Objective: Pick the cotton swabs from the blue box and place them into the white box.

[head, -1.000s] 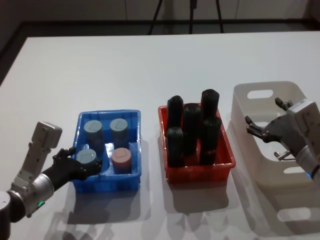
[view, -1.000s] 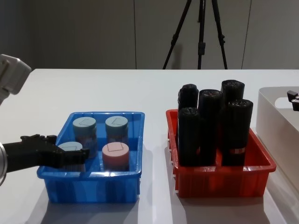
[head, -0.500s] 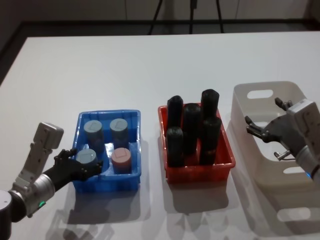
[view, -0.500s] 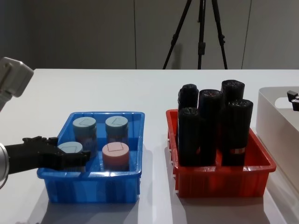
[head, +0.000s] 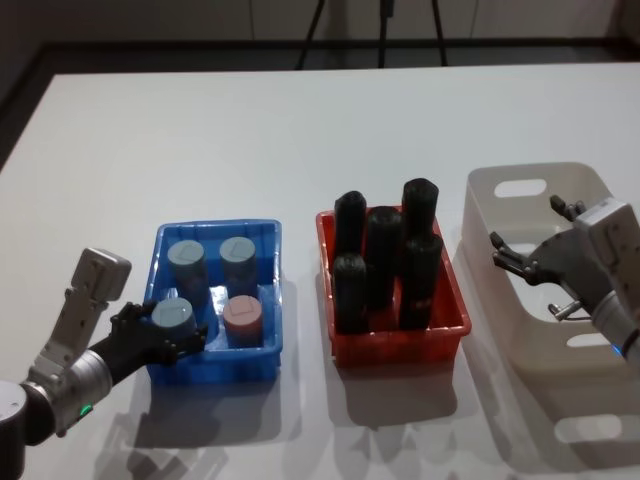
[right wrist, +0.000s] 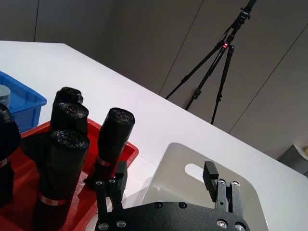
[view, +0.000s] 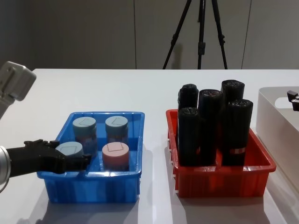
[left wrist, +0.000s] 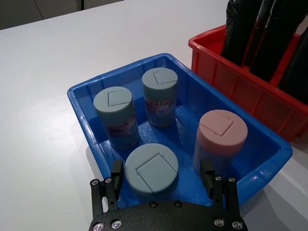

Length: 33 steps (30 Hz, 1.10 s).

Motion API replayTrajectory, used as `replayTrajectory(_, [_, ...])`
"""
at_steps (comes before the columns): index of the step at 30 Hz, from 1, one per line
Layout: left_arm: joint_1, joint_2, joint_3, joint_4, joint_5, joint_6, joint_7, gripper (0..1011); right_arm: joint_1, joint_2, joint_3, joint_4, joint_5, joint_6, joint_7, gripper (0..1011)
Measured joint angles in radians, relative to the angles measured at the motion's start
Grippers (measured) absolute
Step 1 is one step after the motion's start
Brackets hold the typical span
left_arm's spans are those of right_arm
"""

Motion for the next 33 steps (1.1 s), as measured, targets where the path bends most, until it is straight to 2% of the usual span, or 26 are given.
replayTrajectory(33, [-0.022, -0.017, 0.003, 0.046, 0.018, 0.003, 0.01, 1001, 0.0, 0.0, 0.0, 0.0, 0.0, 0.0, 0.0, 1001])
